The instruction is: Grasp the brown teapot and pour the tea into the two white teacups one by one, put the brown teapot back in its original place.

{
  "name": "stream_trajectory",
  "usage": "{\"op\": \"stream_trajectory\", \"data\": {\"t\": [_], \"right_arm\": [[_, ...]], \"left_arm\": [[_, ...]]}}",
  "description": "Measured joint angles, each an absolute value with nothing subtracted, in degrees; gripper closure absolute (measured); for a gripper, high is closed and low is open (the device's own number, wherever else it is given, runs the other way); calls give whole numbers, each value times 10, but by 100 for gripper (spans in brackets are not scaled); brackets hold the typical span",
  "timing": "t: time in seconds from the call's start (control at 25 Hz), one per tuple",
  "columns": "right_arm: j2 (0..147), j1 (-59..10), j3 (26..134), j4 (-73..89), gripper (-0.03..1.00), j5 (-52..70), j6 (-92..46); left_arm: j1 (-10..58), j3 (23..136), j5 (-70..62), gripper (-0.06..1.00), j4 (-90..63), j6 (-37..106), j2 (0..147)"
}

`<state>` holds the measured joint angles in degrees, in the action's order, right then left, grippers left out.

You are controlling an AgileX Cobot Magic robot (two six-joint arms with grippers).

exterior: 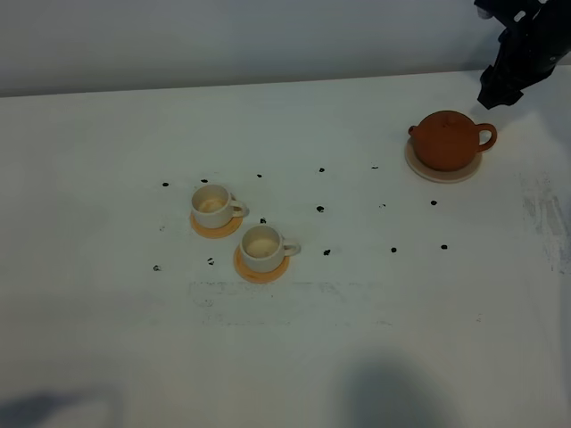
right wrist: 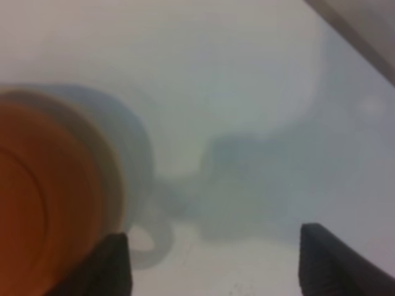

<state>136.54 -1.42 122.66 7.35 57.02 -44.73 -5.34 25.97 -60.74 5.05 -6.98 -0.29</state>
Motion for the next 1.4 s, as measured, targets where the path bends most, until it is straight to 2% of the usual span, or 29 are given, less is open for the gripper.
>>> {"op": "stream_trajectory", "data": {"t": [1.4], "right_arm": [[1377,-13,1227,61,43,679,-464]], "left_arm": [[-53,260,-607,69,51,-70,-3]]}}
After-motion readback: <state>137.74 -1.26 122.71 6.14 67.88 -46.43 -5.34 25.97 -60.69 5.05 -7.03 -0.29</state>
